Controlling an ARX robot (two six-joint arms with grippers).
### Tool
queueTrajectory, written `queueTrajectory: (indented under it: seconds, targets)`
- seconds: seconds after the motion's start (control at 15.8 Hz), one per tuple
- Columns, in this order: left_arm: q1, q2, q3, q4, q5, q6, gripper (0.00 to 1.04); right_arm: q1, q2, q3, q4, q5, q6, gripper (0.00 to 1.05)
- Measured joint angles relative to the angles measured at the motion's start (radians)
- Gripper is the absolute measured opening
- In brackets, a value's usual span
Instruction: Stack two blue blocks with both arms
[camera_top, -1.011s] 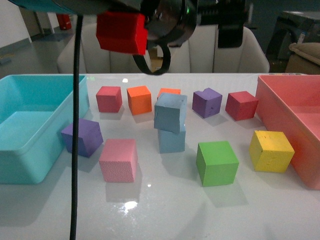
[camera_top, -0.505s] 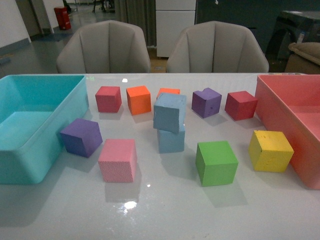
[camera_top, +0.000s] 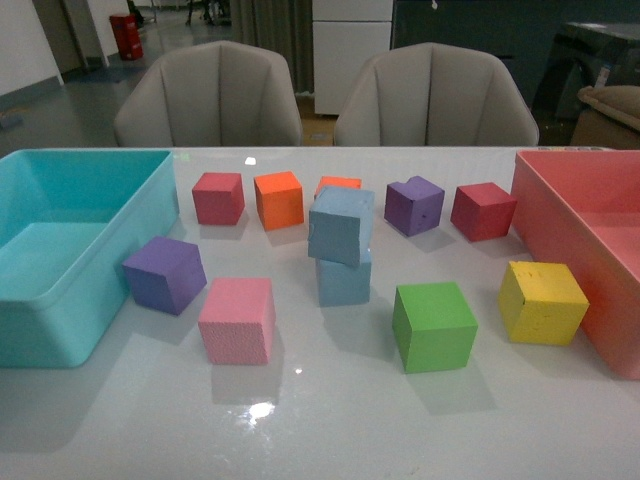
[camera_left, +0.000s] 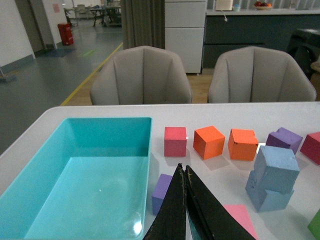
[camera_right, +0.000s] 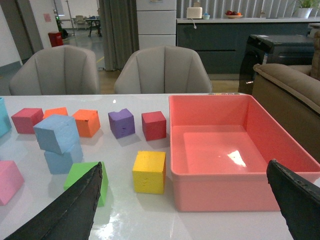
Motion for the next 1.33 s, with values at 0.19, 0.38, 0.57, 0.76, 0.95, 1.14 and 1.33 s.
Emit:
queueTrajectory:
  seconds: [0.19, 0.38, 0.57, 0.76, 0.95, 1.14, 1.33]
  targets:
    - [0.084, -0.121, -0.109, -0.006, 0.084, 0.002, 0.02, 0.0, 0.0, 0.0, 0.0, 0.0, 0.0, 0.98]
    - [0.15, -0.239, -0.184, -0.044, 0.149, 0.002, 0.02, 0.0, 0.0, 0.0, 0.0, 0.0, 0.0, 0.98]
    - [0.266, -0.345, -0.235, -0.106, 0.269, 0.003, 0.02, 0.0, 0.0, 0.0, 0.0, 0.0, 0.0, 0.98]
    - [0.269, -0.431, -0.259, -0.165, 0.276, 0.003, 0.02, 0.0, 0.0, 0.0, 0.0, 0.0, 0.0, 0.98]
    - [0.27, -0.501, -0.298, -0.191, 0.275, 0.003, 0.02, 0.0, 0.0, 0.0, 0.0, 0.0, 0.0, 0.98]
    - [0.27, -0.587, -0.298, -0.262, 0.276, 0.003, 0.02, 0.0, 0.0, 0.0, 0.0, 0.0, 0.0, 0.98]
    - [0.27, -0.644, -0.298, -0.32, 0.276, 0.003, 0.02, 0.0, 0.0, 0.0, 0.0, 0.0, 0.0, 0.98]
